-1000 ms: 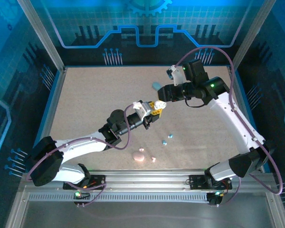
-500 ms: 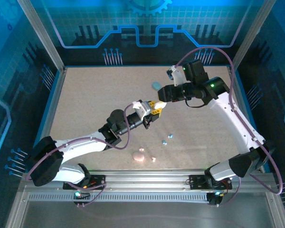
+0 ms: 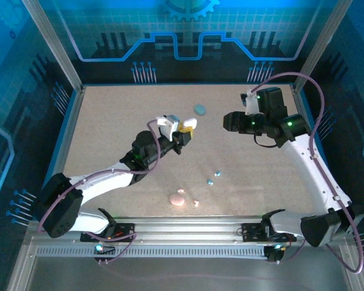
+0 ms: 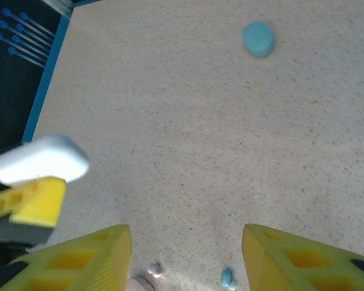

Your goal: Insert the wireless bluetooth earbuds into the charging case

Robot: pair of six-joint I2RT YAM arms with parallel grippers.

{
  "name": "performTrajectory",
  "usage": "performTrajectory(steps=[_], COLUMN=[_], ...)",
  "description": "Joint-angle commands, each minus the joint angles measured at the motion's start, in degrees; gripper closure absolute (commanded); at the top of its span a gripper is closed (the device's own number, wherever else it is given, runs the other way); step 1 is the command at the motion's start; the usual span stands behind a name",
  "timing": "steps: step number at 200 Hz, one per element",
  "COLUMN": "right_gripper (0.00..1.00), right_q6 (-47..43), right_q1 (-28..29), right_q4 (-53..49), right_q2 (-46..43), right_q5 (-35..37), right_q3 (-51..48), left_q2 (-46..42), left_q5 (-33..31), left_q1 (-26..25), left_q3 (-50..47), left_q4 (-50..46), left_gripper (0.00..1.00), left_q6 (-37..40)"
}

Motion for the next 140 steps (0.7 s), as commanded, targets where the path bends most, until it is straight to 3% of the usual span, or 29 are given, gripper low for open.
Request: performTrajectory(steps=[1,32,85,140], right_gripper=[0.48,0.49,0.49,0.49], right_q6=[3.19,3.52,4.21,4.91], right_q1=[-2.15,-2.72,-2.79,-2.63], right_q4=[3.0,3.39,4.52,4.69], right_q2=[-0.21,1.4,3.51,4.79], right_q5=[-2.24,-4.36,-6.66,-7.86], right_q3=[-3.35,-4.57,-6.19,-7.63], left_q2=[2.61,7.65,18.8,27.42], left_q5=[4.71,11.34,20.49,22.22], left_q1=[4.98,9.99,14.13,15.44], left_q3=[1.24,5.5,13.8,20.21], left_q4=[-10.06,-19.89,-31.04,-38.46], left_gripper=[0.75,0.76,0.74,0.74], left_q6=[-14.25,-22.89,-26.23,-26.03])
